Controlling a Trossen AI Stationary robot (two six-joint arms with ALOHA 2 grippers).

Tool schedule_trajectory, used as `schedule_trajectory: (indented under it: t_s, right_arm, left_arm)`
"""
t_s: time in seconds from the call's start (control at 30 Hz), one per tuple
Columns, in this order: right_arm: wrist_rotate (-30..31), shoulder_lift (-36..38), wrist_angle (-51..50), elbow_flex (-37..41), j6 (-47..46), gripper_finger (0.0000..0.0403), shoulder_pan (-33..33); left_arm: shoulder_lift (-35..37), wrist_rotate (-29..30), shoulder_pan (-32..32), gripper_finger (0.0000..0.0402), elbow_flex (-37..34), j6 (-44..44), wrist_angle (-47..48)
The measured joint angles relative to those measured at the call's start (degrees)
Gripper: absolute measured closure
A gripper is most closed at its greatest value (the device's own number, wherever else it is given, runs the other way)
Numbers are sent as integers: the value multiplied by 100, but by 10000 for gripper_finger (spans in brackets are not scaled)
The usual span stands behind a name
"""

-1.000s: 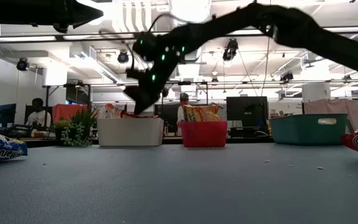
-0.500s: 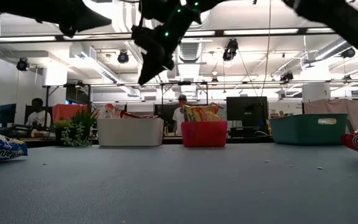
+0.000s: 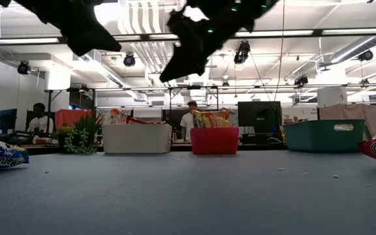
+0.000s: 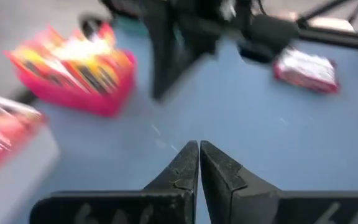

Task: Sort Maruchan noodles
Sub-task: Put the top blue noodle pack into the green bin

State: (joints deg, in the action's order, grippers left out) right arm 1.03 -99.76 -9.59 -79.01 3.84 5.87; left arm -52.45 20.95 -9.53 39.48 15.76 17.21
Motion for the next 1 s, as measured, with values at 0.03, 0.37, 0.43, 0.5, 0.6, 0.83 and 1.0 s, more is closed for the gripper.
schedule_trajectory:
  t_s: [0.03, 0.37, 0.43, 0.5, 0.6, 0.83, 1.0]
  right_arm:
    - [1, 137, 257, 268, -47, 390, 0]
    - [46, 1109, 1883, 1952, -398, 390, 2]
    - [47, 1204, 2100, 2140, -398, 390, 2]
    - [47, 1291, 2228, 2270, -398, 390, 0]
    - [47, 1371, 2259, 2369, -394, 390, 2]
    - [47, 1389, 2247, 2445, -388, 390, 2]
    - [46, 1389, 2238, 2415, -385, 390, 2]
  left_arm:
    - [-142, -68, -132, 402, 140, 241, 250]
    - [-1926, -1687, -1477, 402, 1512, 2315, 3135]
    - [-2293, -2026, -1702, 402, 1660, 2491, 3419]
    - [-2617, -2335, -1864, 402, 1737, 2688, 3652]
    - [-3057, -2783, -2024, 402, 1741, 2968, 3857]
    - [-3874, -2897, -2158, 402, 1746, 2980, 4029]
    - [-4244, -1285, -2068, 402, 1806, 2669, 3982]
